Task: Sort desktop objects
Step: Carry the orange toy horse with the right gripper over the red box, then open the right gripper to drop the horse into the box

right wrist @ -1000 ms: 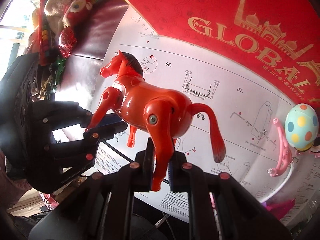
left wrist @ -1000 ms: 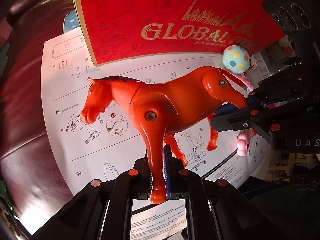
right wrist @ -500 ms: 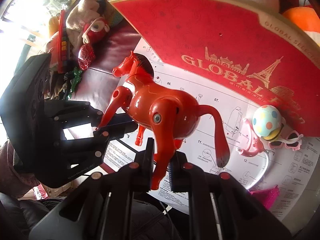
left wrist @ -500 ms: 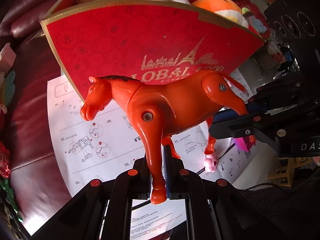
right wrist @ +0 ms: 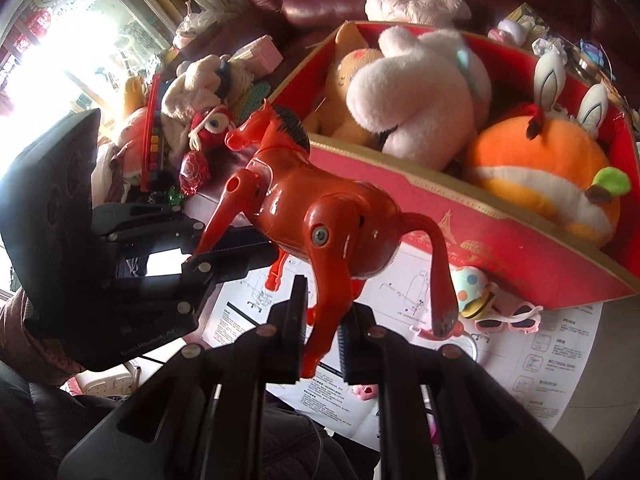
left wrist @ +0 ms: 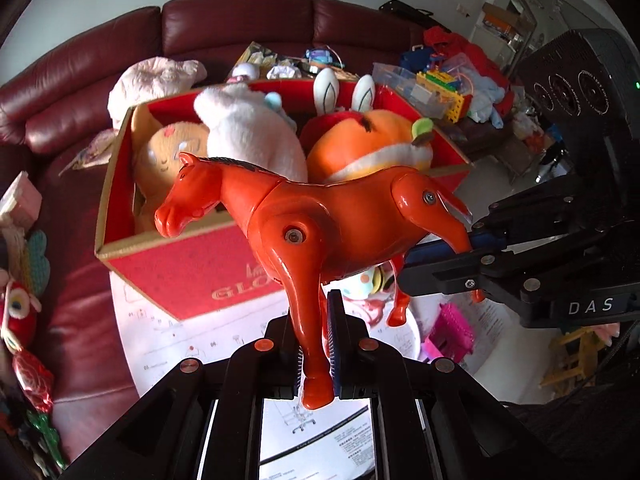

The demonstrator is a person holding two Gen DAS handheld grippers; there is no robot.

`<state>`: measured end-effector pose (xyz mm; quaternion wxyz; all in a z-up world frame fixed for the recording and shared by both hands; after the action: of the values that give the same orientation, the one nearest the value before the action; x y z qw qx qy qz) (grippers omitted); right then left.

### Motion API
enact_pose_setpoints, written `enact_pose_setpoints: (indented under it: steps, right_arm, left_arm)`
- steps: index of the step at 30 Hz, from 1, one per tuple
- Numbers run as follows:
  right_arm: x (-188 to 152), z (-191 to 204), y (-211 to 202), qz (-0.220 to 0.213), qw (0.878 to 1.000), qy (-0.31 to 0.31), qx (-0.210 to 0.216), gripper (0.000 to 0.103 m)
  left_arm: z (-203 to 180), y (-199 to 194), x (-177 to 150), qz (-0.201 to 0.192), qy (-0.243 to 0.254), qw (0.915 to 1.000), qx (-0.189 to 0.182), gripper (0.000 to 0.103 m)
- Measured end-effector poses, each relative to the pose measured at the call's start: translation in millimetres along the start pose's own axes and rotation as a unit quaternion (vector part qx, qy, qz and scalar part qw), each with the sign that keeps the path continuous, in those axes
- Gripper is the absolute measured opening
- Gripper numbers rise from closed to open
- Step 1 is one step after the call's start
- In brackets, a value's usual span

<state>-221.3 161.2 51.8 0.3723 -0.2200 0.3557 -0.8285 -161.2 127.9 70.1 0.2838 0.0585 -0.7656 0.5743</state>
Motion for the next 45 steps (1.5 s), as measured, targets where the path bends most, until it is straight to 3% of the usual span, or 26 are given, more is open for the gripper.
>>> enact_pose_setpoints:
  steps: [8,14,19,31,35,38,45]
  right_arm:
    - [54,-60,-45,-0.063,0.997,0.018,-0.037,0.014]
    - [103,-104,-53,-0.083,0.995,0.02,-0.059,0.014]
    - [138,-132,-42,-0.081,0.994,0.021,-0.069,0.014]
    - [157,-200,-16,-0.061,0.991,0.039,-0.115,0.014]
    - [142,-217,10,-0.01,0.991,0.062,-0.118,0.017]
    - [132,-220,12,-0.008,0.99,0.067,-0.122,0.031]
    - [120,-221,-1,-0.025,0.989,0.074,-0.124,0.033]
  left_arm:
    - [-9,29,99,-0.021,0.041,0.9988,0.014,0.009]
    - [1,60,160,-0.021,0.032,0.9989,0.026,0.009]
    - [21,92,192,-0.007,0.011,0.9992,0.039,0.009]
    - [12,174,215,0.055,0.027,0.9977,0.03,0.009]
    - [14,200,197,0.099,0.024,0.9943,0.032,0.009]
    - [15,209,182,0.118,0.027,0.9921,0.032,0.009]
    - [16,197,173,0.109,0.02,0.9937,0.017,0.009]
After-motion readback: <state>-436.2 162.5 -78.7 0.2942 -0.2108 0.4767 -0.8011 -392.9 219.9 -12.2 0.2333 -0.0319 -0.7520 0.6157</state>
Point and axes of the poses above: each gripper's, at about its wrist camera, not at the fingertips, and y roughly the way its jaws point, z to its left, x to its top, the point moved 8 cm from there along y, roughly the way its jaws point, and after that the axes turned 4 degrees about z, right-handed, at the moved point
